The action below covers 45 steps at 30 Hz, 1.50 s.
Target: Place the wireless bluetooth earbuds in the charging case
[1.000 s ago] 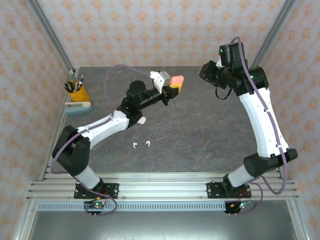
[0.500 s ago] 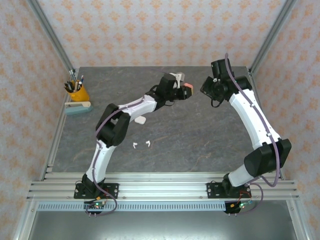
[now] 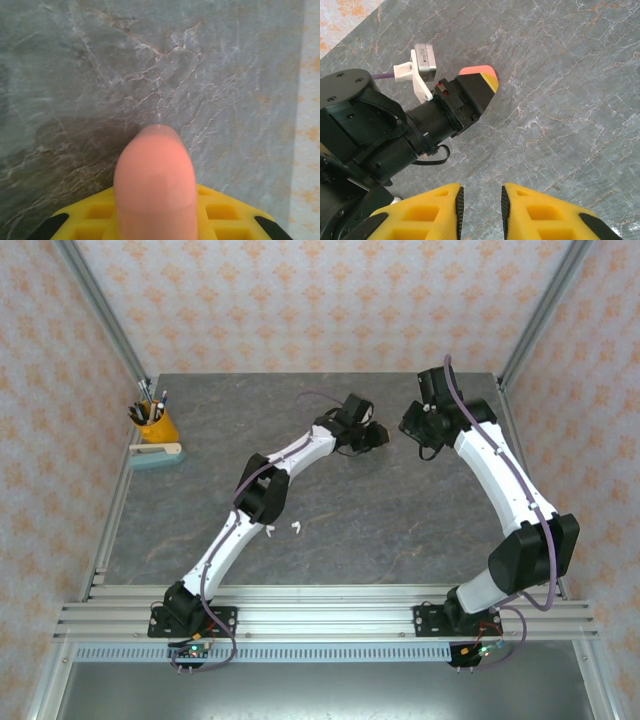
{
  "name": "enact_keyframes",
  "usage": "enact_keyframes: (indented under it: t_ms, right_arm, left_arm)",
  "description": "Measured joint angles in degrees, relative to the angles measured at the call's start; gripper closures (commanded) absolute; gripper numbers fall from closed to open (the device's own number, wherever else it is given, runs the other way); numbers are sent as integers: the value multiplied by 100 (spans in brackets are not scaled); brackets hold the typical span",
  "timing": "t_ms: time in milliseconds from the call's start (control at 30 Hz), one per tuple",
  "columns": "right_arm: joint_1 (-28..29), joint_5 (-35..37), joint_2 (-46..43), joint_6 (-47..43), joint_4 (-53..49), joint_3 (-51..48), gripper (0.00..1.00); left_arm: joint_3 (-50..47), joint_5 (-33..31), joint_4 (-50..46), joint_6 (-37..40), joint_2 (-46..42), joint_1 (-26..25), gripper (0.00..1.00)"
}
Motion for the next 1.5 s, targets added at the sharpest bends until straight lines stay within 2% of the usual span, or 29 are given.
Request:
enact_keyframes:
  t_ms: [167, 233, 467, 633, 767, 900, 1033, 1067, 1133, 1167, 1200, 1233, 1333, 1500]
  right_arm:
    - [0, -2, 0, 20, 2, 0, 70]
    - [0, -2, 0, 42, 2, 0, 69]
    - [0, -2, -11, 107, 2, 0, 65]
    - [0, -2, -72, 151, -2, 0, 57]
    - [0, -24, -116, 197, -2, 0, 48]
    - [31, -68, -125, 247, 0, 0, 40]
    - [236, -66, -114, 310, 2, -26, 34]
    - [341, -66, -96, 330, 2, -26, 30]
    - [573, -57, -7, 393, 24, -24, 25]
    - [719, -46, 87, 426, 44, -22, 25]
    - [868, -42, 210, 466, 52, -15, 9]
    - [1021, -35, 363, 529, 50, 15, 6]
    - [1482, -7, 1010, 638, 42, 264, 5]
    - [2186, -4, 2376, 975, -70, 1296, 4]
  left_arm:
    - [50, 48, -190, -140, 2, 140, 67]
    - [87, 118, -229, -170, 0, 188, 51]
    - [199, 122, -520, -92, -103, 208, 23]
    - [-35, 0, -1093, 31, -404, 282, 18]
    - [-684, -94, -1373, 133, -894, 404, 17]
    - [-1537, -260, -1403, 304, -1703, 514, 16]
    - [-2216, -505, -1368, 560, -2800, 634, 8]
    - [-2391, -584, -1344, 643, -3126, 675, 0]
    - [-2756, -748, -1266, 776, -3781, 789, 0]
    - [-2986, -841, -1207, 820, -4153, 879, 0]
    - [-3237, -938, -1139, 874, -4511, 986, 0]
    - [-3462, -1034, -1082, 925, -4819, 1095, 0]
    - [-4181, -1340, -949, 1047, -5687, 1491, 0]
    - [-5493, -1878, -787, 1130, -6723, 2144, 0]
